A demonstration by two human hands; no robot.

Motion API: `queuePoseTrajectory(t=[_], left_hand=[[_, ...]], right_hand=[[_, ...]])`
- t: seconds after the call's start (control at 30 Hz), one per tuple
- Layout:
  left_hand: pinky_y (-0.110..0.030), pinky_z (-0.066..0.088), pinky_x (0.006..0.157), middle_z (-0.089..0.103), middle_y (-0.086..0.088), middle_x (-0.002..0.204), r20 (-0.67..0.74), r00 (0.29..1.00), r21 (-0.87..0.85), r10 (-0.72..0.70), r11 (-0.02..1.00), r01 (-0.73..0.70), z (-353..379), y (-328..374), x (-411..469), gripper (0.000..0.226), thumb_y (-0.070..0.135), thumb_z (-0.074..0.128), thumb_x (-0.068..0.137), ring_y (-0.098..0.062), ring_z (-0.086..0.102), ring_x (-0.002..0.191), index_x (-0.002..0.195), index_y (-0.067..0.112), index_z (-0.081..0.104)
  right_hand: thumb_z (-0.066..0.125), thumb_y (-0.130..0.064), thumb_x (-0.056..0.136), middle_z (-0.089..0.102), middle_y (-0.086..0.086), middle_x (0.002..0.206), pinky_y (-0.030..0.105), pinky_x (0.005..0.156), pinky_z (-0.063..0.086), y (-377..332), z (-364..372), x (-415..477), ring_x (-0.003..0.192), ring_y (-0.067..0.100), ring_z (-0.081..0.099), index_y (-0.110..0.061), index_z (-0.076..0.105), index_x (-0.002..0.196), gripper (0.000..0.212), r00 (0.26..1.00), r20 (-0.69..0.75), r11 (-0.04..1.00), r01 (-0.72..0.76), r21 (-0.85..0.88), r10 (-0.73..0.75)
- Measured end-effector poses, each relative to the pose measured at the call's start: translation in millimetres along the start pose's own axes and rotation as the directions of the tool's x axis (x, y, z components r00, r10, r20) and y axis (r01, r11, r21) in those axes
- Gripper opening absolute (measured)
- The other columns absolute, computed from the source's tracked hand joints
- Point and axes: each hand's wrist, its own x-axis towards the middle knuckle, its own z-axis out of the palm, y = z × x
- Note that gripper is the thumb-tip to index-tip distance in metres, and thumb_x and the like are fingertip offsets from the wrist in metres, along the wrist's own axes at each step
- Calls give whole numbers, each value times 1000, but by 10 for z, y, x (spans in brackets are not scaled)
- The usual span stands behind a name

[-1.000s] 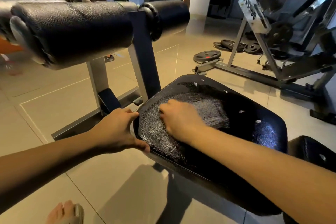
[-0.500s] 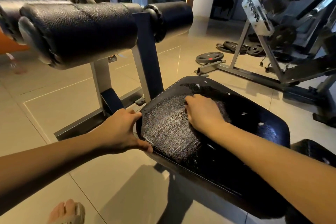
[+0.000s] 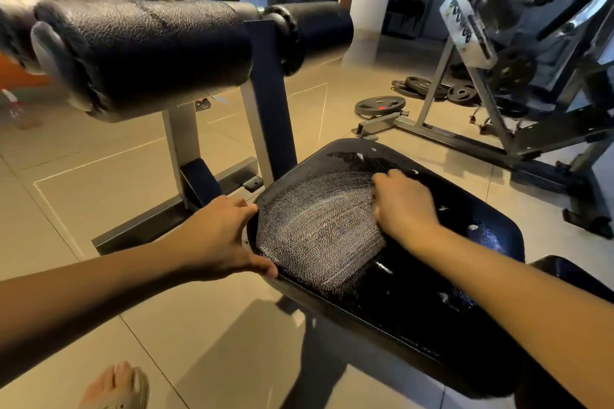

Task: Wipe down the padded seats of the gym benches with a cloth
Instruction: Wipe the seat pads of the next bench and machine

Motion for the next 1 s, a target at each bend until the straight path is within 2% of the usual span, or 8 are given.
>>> queuePoseTrajectory(t=[0.13, 0.27, 0.33, 0.47, 0.57, 0.7, 0.83, 1.0], left_hand=[[-27, 39, 102, 46, 6, 144, 8, 1000, 41, -1, 999, 0, 4, 4, -8, 126, 95, 48, 48, -11, 38, 125, 153, 27, 38], [-28, 39, 103, 46, 7, 144, 11, 1000, 43, -3, 999, 2, 5, -17, -1, 130, 100, 43, 45, -11, 38, 125, 153, 27, 38], [-29, 41, 104, 46, 7, 143, 11, 1000, 49, 7, 999, -7, 14, -40, 8, 134, 103, 39, 43, -11, 37, 123, 153, 26, 38], [-31, 44, 103, 47, 6, 140, 11, 1000, 59, 6, 998, -7, 16, -37, 2, 132, 104, 40, 46, -11, 38, 120, 153, 26, 39], [-32, 44, 104, 47, 6, 141, 13, 1000, 58, -4, 998, 3, -17, -25, 1, 138, 106, 35, 41, -12, 38, 122, 153, 26, 39], [-31, 42, 108, 45, 5, 145, 43, 999, 64, -27, 998, 24, -52, 42, -23, 131, 102, 49, 49, -13, 37, 127, 155, 27, 34], [-31, 40, 109, 41, 6, 149, 30, 999, 49, -43, 998, 41, -40, 83, -44, 116, 84, 63, 64, -12, 35, 130, 158, 28, 27], [-31, 41, 108, 44, 5, 146, 7, 999, 3, -40, 999, 40, -28, 82, -59, 113, 79, 69, 64, -12, 36, 128, 157, 26, 31]], right_hand=[[54, -19, 101, 59, 7, 108, 36, 70, 43, -740, -116, -253, 91, 29, 62, -15, 58, 115, 16, 960, 3, 951, 279, 130, -282], [52, -24, 104, 59, 3, 103, 32, 70, 37, -774, -281, -635, 84, 23, 57, -19, 61, 119, 18, 850, -28, 814, 513, 272, -526], [53, -28, 103, 61, 1, 107, 33, 74, 45, -494, -223, -478, 92, 24, 62, -24, 62, 122, 21, 880, 23, 864, 460, 204, -474], [62, -25, 95, 63, 6, 101, 40, 80, 56, 341, -58, 97, 93, 32, 64, -20, 64, 106, 13, 995, 39, 995, 93, -39, -91], [58, -23, 97, 61, 8, 98, 37, 73, 52, 268, -1, 68, 88, 34, 63, -16, 63, 105, 12, 999, -2, 999, 52, -7, -52], [51, -26, 103, 62, 6, 103, 39, 77, 51, -531, -190, -351, 93, 30, 63, -17, 62, 114, 18, 933, 4, 913, 352, 206, -360], [61, -19, 98, 62, 5, 98, 35, 63, 43, -711, -259, -713, 77, 29, 61, -19, 64, 116, 18, 800, -76, 767, 594, 243, -595], [55, -21, 97, 65, 7, 99, 40, 78, 55, 351, -14, -33, 93, 33, 65, -18, 65, 103, 12, 996, -1, 994, 87, 66, -87]])
